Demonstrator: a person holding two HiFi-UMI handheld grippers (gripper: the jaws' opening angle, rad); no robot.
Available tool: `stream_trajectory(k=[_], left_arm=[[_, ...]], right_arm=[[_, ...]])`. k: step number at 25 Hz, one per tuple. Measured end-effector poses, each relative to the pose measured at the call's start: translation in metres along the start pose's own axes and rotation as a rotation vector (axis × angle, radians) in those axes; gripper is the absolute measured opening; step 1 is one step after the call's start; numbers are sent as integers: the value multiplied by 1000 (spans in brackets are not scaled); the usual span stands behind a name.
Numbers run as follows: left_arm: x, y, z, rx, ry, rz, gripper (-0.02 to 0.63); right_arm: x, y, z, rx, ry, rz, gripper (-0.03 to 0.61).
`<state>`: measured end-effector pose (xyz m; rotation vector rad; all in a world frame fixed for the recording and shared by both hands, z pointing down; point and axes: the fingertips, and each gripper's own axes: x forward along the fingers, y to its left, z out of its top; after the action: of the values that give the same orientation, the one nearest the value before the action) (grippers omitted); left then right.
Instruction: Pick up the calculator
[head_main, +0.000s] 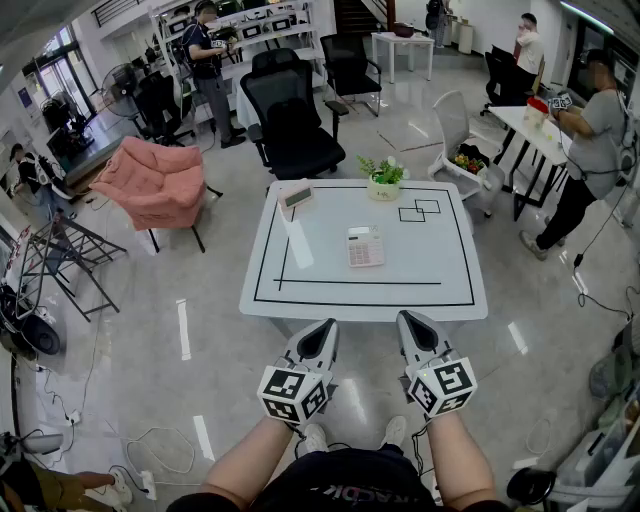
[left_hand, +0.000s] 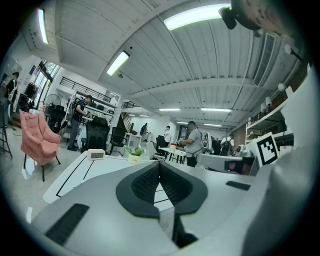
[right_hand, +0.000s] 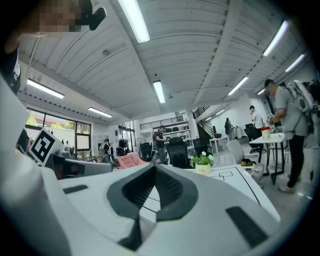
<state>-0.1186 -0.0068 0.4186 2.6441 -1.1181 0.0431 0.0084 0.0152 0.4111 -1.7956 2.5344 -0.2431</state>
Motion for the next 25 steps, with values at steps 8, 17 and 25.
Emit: stream_trajectory(k=[8, 17, 25], left_arm=[[8, -7, 0, 4, -7, 2, 2], [34, -33, -6, 6, -31, 46, 46], [65, -82, -17, 53, -30, 99, 352]], right_arm=[[-3, -12, 1, 19, -13, 10, 0], [-19, -56, 6, 49, -46, 38, 4], [-45, -94, 17, 68, -78, 186, 205]])
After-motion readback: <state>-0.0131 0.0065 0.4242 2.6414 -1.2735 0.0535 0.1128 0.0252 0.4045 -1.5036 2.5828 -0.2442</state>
